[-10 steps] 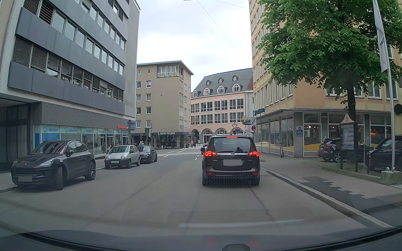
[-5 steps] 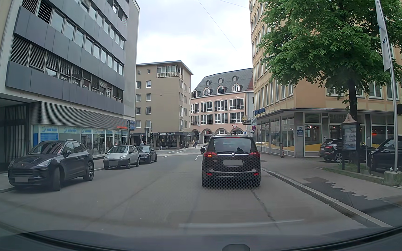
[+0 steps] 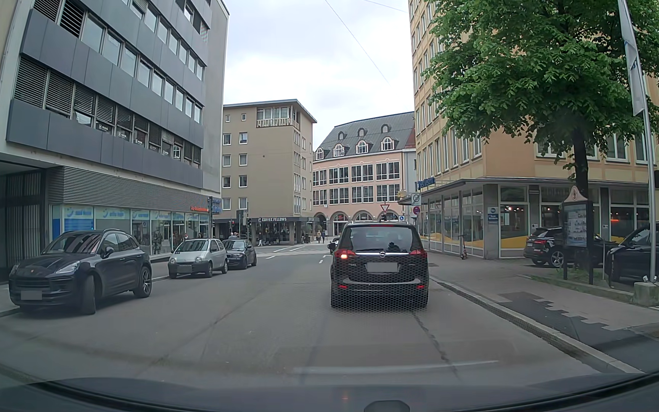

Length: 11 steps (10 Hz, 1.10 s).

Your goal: Follow the waypoints while adhering to traffic rules and regulations

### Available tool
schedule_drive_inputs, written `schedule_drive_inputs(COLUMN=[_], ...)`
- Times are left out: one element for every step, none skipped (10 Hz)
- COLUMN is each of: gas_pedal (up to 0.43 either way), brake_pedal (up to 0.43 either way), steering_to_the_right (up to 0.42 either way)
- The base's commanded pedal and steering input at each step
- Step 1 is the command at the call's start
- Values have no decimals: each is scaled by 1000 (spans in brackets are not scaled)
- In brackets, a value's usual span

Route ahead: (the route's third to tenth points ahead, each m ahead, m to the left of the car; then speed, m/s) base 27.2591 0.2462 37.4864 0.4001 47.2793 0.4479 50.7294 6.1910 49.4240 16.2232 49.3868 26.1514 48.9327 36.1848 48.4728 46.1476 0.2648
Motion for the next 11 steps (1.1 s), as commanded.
schedule_drive_inputs(gas_pedal=[0,0,0,0,0,0,0,0,0,0,0], brake_pedal=[134,134,134,134,134,134,134,122,110,104,104], steering_to_the_right=[0,0,0,0,0,0,0,0,0,0,0])
